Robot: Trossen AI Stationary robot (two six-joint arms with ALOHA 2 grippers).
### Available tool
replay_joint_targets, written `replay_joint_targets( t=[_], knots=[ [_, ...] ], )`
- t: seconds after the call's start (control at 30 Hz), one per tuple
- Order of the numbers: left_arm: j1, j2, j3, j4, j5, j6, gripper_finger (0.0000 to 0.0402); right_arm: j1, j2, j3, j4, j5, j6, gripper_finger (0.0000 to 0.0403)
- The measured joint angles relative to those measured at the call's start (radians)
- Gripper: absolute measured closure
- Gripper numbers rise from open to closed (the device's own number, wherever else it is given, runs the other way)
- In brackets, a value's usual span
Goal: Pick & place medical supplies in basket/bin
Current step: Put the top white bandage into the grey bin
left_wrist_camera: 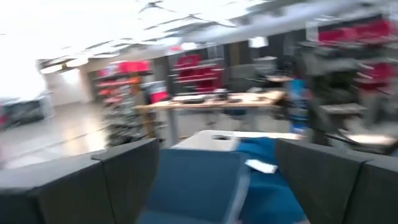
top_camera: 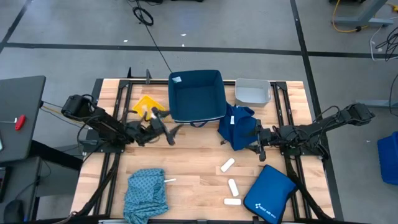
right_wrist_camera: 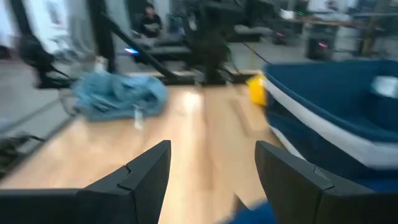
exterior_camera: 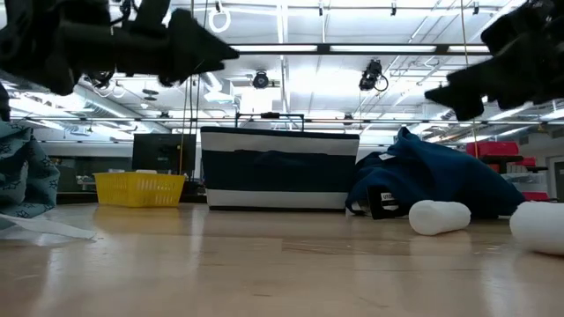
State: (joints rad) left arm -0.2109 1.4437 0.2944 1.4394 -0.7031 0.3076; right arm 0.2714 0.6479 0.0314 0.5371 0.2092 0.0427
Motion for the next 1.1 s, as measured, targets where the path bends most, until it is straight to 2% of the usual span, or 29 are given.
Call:
replay_joint_targets(
  t=[0.2, 0.27, 0.33, 0.47, 0.6, 0.77, 0.87, 1.1],
  knots=[
    [-0.012, 0.0, 0.121, -0.26, 0.121, 0.011, 0.0083, 0.006, 0.04, 0.018, 0.23, -0.276, 0.028, 0.016],
    [-0.01, 0.0, 0.151, -0.301, 0.134, 0.01, 0.0083, 0.025, 0.071, 0.021, 0.288, -0.291, 0.035, 0.016],
    [-0.009, 0.0, 0.165, -0.32, 0.152, 0.015, 0.0083, 0.052, 0.115, 0.05, 0.273, -0.258, 0.04, 0.016],
    [-0.01, 0.0, 0.173, -0.319, 0.182, 0.022, 0.0083, 0.109, 0.265, 0.189, 0.109, -0.154, 0.023, 0.016],
    [-0.01, 0.0, 0.173, -0.331, 0.202, 0.016, 0.0083, 0.141, 0.436, 0.385, -0.087, -0.13, -0.018, 0.016],
    [-0.012, 0.0, 0.171, -0.349, 0.326, 0.004, 0.0083, 0.133, 0.577, 0.571, -0.421, -0.112, 0.012, 0.016],
    [-0.012, 0.0, 0.17, -0.392, 0.392, -0.029, 0.0083, 0.128, 0.648, 0.617, -0.521, -0.096, 0.025, 0.016],
    [-0.012, 0.0, 0.169, -0.482, 0.402, -0.05, 0.0083, 0.132, 0.774, 0.646, -0.58, -0.113, 0.048, 0.016]
  ],
)
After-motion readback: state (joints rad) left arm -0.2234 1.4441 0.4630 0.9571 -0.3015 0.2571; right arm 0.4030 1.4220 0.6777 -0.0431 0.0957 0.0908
